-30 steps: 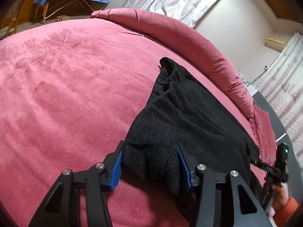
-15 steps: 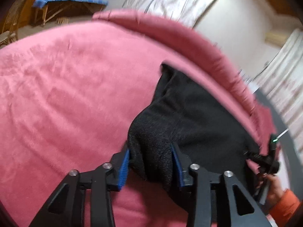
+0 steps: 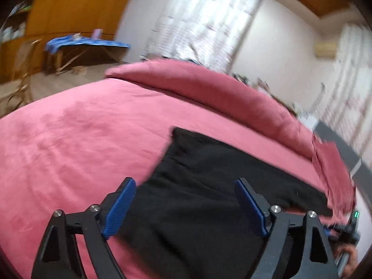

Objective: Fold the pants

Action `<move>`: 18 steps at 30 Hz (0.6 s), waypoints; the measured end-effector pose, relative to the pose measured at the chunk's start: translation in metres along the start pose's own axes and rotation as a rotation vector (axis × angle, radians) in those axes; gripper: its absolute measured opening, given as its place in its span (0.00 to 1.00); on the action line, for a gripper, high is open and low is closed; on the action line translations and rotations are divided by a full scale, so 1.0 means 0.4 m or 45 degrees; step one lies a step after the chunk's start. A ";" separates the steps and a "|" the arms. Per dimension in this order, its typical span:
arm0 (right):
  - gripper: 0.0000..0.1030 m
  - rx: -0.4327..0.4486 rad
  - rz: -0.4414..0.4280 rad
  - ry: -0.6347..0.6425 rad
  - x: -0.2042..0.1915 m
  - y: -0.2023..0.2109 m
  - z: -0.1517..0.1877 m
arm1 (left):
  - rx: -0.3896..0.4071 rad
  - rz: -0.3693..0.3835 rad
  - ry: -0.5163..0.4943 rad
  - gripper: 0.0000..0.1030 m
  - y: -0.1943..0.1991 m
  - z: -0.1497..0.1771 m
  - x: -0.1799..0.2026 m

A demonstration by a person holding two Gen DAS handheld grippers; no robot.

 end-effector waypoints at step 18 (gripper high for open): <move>0.38 0.408 -0.008 -0.695 0.456 -0.033 -0.291 | -0.251 0.043 -0.341 0.91 -0.342 0.194 0.193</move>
Point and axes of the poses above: each gripper's, at about its wrist camera, not at the fingertips, and y roughly against the way its jaws point, x to its right, z to its underside, the point moved 3 cm from there along -y, roughly the way its jaws point, and after that the axes turned 1 degree about -z, right-handed, at the moved point
